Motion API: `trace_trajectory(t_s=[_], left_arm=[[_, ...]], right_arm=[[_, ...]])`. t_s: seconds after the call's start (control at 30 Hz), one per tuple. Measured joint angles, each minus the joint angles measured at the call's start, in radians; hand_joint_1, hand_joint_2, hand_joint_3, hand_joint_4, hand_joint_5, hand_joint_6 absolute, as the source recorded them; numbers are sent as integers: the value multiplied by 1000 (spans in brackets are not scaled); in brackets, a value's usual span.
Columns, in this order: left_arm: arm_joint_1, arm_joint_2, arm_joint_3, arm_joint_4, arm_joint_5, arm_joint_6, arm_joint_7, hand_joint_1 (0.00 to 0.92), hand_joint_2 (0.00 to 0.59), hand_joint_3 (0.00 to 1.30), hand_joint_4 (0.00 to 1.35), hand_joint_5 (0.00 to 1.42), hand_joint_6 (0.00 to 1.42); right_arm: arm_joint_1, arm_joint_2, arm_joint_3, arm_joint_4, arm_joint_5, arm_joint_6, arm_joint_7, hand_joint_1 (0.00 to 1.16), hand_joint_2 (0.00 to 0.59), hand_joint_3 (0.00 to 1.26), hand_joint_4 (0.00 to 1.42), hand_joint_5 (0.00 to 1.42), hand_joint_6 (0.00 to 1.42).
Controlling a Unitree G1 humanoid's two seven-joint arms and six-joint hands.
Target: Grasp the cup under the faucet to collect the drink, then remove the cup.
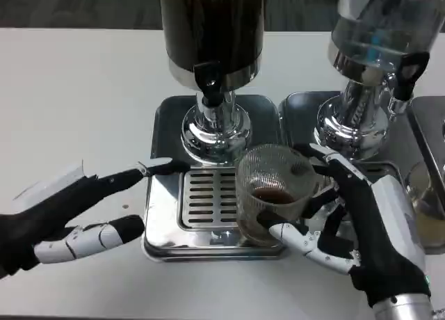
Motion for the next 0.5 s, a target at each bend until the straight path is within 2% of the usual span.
trace_trajectory(t_s=[0.37, 0.5], left_arm=[[87, 31, 17, -105, 39, -36, 29, 0, 192, 99, 0, 1, 74], [118, 59, 55, -132, 120, -92, 72, 0, 182, 63, 0, 0, 61]], right_arm=[[40, -2, -8, -67, 9, -3, 20, 715, 301, 497, 577, 770, 1096], [43, -1, -9, -73, 21, -4, 24, 720, 330, 497, 586, 770, 1096]])
